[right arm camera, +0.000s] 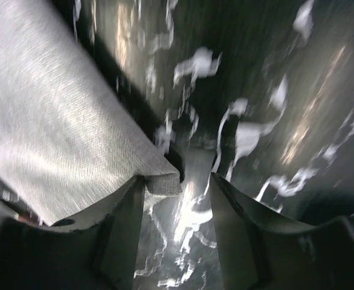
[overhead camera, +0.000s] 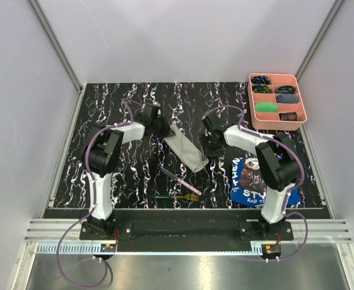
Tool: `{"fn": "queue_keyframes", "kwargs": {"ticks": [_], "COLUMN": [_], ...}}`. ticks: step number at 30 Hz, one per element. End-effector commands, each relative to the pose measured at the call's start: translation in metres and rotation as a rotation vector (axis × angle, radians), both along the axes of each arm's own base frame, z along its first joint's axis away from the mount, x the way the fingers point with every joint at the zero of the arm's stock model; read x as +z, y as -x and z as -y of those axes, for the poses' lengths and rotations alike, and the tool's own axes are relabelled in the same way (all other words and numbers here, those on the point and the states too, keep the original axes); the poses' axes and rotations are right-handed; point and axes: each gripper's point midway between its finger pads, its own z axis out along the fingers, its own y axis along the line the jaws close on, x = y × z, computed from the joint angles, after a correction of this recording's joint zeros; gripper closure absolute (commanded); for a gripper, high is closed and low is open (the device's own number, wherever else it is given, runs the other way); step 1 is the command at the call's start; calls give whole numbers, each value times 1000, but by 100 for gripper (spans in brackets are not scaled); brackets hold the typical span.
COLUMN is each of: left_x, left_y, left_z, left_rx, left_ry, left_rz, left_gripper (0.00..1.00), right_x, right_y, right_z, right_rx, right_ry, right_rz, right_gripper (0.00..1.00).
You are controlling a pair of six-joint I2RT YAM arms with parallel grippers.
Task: Fold the napkin into a case and place the utensils inside
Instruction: Move the smaller rectangle-folded napkin to the corner of the board.
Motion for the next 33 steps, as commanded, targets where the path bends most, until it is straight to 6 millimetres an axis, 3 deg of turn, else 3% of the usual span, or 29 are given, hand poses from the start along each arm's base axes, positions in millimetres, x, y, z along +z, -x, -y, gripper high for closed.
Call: {"fn": "queue_keyframes", "kwargs": {"ticks": [1,2,4,5,6,7,9,10,11,13,14,15,16,18,19,21,22,24,25,27,31,33], "left_x": [5,-2,7,7,8,-2,9,4,18,25,43,49,55,68,73,72,70,61,57,48,27,29], "left_y": [1,10,11,21,24,36,43,55,57,67,67,68,70,70,71,71,72,73,74,75,82,80], "left_z": [-44,-51,-60,-66,-71,-78,-81,-82,-81,-83,-83,-84,-84,-83,-80,-78,-76,-76,-76,-77,-97,-102], "left_rx": [140,154,199,215,243,268,304,305,304,296,290,270,256,217,193,164,150,145,136,136,200,229], "left_ry": [-7,-12,14,16,24,10,47,58,81,89,102,90,82,65,67,60,67,55,50,36,-34,-35], "left_rz": [3,-18,-5,-13,-19,-39,-28,-42,-14,-2,42,63,67,95,85,81,80,62,56,39,23,62], "left_gripper": [98,97,98,98,98,97,97,97,97,95,94,94,93,92,91,92,92,93,94,96,98,98], "right_x": [-2,11,7,20,26,49,57,75,83,94,109,114,107,119,110,116,100,106,91,93,77,68], "right_y": [-54,-74,-89,-111,-120,-137,-146,-153,-154,-150,-148,-144,-134,-124,-113,-101,-89,-85,-75,-76,-73,-73], "right_z": [12,5,5,-6,-11,-21,-37,-45,-50,-51,-49,-47,-43,-42,-40,-53,-55,-78,-79,-92,-102,-109], "right_rx": [17,14,27,25,35,33,51,50,50,18,-4,-47,-61,-108,-114,-136,-143,-139,-147,-141,-118,-105], "right_ry": [162,157,197,184,178,153,102,70,47,17,1,-12,-9,-55,-56,-161,-183,-336,-351,-439,-488,-511], "right_rz": [138,186,176,219,234,275,267,284,289,290,310,308,278,277,244,215,163,149,113,114,86,65], "right_gripper": [42,40,38,36,35,34,32,31,30,28,27,25,25,25,24,24,24,25,28,31,37,41]}}
